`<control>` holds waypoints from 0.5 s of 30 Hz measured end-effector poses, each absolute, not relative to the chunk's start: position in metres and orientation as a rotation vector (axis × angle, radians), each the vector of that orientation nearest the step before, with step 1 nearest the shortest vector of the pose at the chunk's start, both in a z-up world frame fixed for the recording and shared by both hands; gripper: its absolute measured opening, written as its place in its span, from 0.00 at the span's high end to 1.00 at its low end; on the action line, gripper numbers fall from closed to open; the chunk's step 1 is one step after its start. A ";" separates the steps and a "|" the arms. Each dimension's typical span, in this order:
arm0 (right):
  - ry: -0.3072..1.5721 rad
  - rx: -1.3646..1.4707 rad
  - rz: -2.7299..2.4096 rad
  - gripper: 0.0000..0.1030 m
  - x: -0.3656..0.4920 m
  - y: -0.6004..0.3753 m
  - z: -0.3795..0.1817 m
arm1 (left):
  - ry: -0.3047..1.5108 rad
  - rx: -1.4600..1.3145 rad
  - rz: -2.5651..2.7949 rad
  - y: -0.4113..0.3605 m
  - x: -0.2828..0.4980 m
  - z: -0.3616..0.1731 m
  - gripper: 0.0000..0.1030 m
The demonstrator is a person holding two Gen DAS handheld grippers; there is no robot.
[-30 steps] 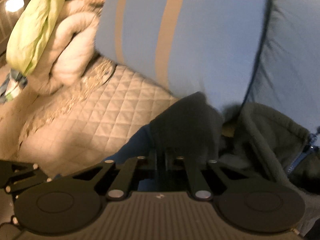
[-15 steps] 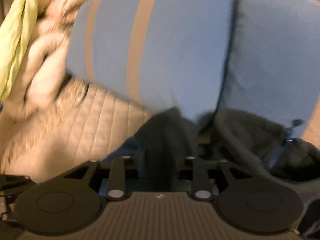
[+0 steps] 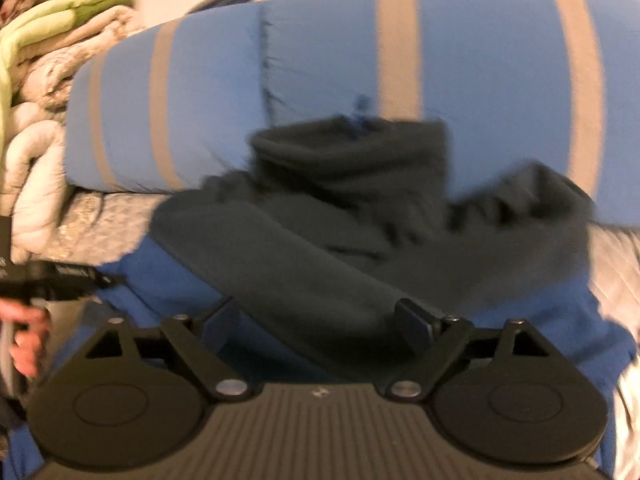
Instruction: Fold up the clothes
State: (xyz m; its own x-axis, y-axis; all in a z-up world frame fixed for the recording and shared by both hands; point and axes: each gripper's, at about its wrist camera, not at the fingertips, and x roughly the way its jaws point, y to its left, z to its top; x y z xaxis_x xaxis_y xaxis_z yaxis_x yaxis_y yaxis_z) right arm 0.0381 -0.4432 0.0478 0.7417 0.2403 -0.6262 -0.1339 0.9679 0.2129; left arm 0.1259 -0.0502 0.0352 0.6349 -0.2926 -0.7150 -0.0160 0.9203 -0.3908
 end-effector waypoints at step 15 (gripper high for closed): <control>0.666 0.425 0.012 0.09 0.005 -0.585 0.052 | 0.660 -0.521 -0.083 -0.033 0.099 0.084 0.61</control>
